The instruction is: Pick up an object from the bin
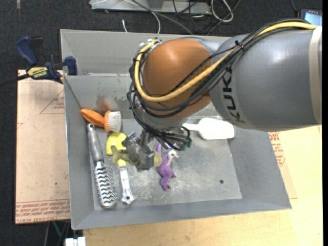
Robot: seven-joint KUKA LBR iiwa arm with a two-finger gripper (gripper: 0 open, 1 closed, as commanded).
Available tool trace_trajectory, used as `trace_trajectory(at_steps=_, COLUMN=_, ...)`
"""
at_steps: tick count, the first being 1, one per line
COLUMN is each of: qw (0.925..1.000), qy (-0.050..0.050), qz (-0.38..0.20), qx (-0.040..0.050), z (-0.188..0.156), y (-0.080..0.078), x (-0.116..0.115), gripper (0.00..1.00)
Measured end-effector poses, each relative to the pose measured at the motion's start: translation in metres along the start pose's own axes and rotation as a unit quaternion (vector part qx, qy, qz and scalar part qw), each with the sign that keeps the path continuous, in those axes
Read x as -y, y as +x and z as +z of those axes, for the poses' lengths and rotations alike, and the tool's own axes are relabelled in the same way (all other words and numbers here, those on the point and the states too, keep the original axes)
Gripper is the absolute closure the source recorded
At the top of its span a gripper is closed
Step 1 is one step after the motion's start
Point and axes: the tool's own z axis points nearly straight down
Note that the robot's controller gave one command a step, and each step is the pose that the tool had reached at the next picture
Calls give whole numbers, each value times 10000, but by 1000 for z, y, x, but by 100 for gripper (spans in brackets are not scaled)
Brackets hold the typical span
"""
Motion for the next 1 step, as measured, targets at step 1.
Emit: trace_trajectory(at_steps=1, qw=9936, qy=7, qz=-1127, qx=27, z=-22, y=1, x=9, gripper=100)
